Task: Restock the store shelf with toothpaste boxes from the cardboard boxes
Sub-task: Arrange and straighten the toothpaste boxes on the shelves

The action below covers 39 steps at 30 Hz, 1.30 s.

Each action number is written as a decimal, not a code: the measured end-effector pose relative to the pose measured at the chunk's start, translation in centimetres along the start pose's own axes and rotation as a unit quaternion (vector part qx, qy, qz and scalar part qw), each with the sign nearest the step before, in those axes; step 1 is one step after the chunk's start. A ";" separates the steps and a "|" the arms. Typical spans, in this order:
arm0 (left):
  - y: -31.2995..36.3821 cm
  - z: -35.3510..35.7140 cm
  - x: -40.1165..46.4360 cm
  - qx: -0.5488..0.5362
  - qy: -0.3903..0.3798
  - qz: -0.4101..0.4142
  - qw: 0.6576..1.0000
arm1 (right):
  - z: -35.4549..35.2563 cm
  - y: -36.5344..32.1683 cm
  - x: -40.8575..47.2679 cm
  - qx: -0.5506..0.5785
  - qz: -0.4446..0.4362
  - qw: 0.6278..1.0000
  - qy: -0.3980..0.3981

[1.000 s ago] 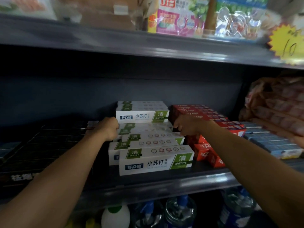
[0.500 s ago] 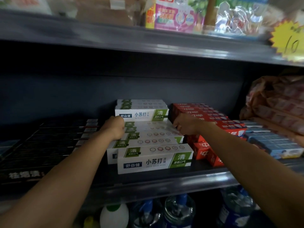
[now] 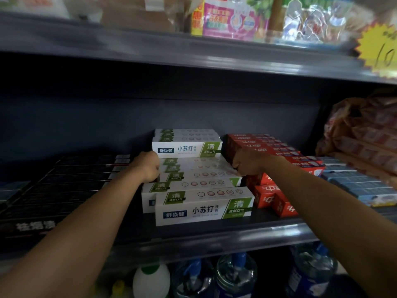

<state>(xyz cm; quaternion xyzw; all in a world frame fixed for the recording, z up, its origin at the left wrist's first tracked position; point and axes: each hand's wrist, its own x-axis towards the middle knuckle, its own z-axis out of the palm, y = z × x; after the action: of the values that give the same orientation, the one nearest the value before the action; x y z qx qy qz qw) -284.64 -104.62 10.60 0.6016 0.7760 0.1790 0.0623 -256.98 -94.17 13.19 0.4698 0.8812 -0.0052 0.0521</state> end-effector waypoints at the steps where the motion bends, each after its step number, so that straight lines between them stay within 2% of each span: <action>1: 0.0 0.1 0.0 0.005 -0.005 0.000 1.000 | 0.0 -0.2 -0.1 -0.001 0.004 1.000 -0.006; 19: -0.4 0.0 0.0 -0.011 -0.019 -0.006 1.000 | 0.3 -0.7 0.4 0.068 0.009 0.998 0.005; 27: 0.3 -1.9 -2.3 0.000 -0.024 -0.004 1.000 | -0.9 -0.6 -2.1 0.049 -0.012 0.998 0.042; 33: 0.2 -2.7 -4.9 0.056 -0.058 -0.022 0.996 | -0.6 0.0 -4.3 0.018 -0.026 0.999 0.035; 39: 0.4 -2.7 -6.6 0.065 -0.085 -0.047 0.993 | 0.0 -0.2 -4.3 0.016 -0.042 0.999 0.023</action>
<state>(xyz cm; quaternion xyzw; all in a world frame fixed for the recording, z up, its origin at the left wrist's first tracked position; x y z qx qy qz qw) -283.38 -111.43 12.44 0.5799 0.8056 0.0731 0.0969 -254.74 -97.80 13.59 0.4333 0.9009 -0.0111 0.0239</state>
